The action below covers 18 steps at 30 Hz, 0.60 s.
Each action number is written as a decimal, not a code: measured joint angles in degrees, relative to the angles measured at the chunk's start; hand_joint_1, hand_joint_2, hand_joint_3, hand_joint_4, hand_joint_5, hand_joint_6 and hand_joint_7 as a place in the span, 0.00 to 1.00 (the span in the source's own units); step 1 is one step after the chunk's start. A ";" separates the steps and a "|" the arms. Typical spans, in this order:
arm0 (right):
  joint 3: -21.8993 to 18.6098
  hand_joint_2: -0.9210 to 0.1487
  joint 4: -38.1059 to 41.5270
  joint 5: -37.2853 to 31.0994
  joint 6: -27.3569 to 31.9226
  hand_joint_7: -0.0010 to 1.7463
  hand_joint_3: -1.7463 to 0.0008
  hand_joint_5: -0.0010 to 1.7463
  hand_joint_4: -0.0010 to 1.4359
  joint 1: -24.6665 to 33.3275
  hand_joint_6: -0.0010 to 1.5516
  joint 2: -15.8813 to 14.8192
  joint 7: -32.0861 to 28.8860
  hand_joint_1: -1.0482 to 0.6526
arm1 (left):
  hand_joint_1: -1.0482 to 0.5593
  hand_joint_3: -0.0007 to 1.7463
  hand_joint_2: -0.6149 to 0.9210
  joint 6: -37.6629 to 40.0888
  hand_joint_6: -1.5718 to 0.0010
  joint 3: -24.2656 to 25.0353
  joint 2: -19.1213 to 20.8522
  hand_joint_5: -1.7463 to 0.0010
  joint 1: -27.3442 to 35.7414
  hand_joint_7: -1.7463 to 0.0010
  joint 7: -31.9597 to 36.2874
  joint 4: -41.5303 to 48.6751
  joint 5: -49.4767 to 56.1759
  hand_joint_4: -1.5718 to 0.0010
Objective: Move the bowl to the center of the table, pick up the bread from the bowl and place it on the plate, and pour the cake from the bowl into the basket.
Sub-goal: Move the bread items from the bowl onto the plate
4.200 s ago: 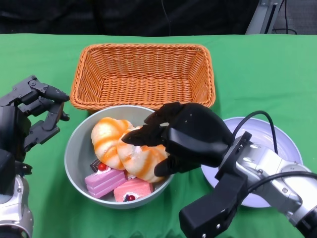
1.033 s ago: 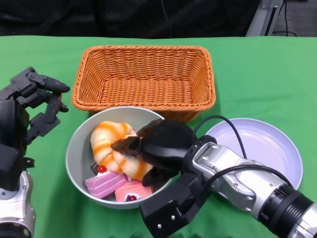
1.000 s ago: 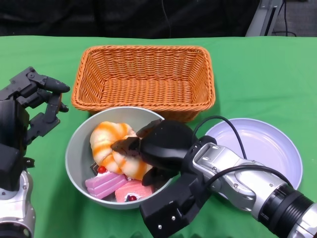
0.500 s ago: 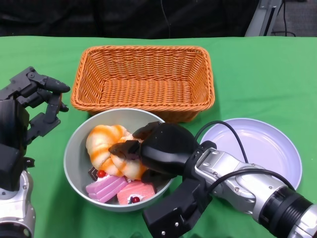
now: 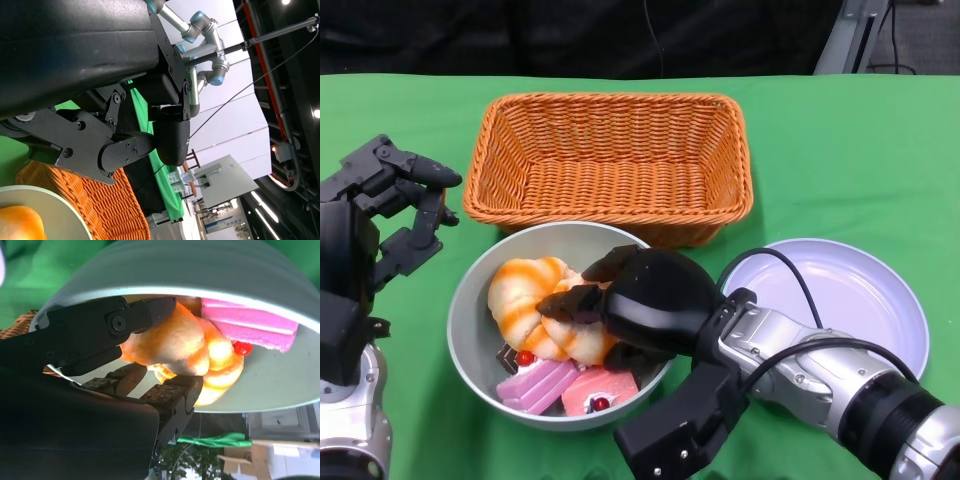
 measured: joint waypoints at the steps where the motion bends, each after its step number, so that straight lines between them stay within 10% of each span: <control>1: -0.02 0.07 0.51 0.13 -0.41 0.00 1.00 0.28 0.49 -0.08 0.55 0.04 -0.52 0.55 | 0.58 0.44 0.88 0.00 0.45 0.00 0.00 0.15 0.00 0.34 0.15 0.00 0.05 0.44; 5: -0.24 0.05 2.03 0.84 -1.56 0.01 1.00 0.35 0.47 -0.48 0.56 0.35 -1.85 0.54 | 0.58 0.45 0.88 -0.22 0.45 -0.02 -0.01 0.15 0.00 0.34 0.13 0.00 -0.06 0.45; 12: -0.87 0.05 6.27 2.37 -6.78 0.01 1.00 0.21 0.71 -0.89 0.66 0.44 -6.91 0.54 | 0.58 0.44 0.88 -0.27 0.45 -0.11 -0.01 0.15 0.00 0.34 0.10 0.00 -0.38 0.44; 18: -1.26 0.05 8.18 3.58 -9.19 0.01 1.00 0.43 0.66 -1.73 0.70 0.48 -8.41 0.54 | 0.58 0.44 0.88 -0.55 0.44 -0.15 0.00 0.15 0.00 0.35 0.09 0.04 -0.42 0.44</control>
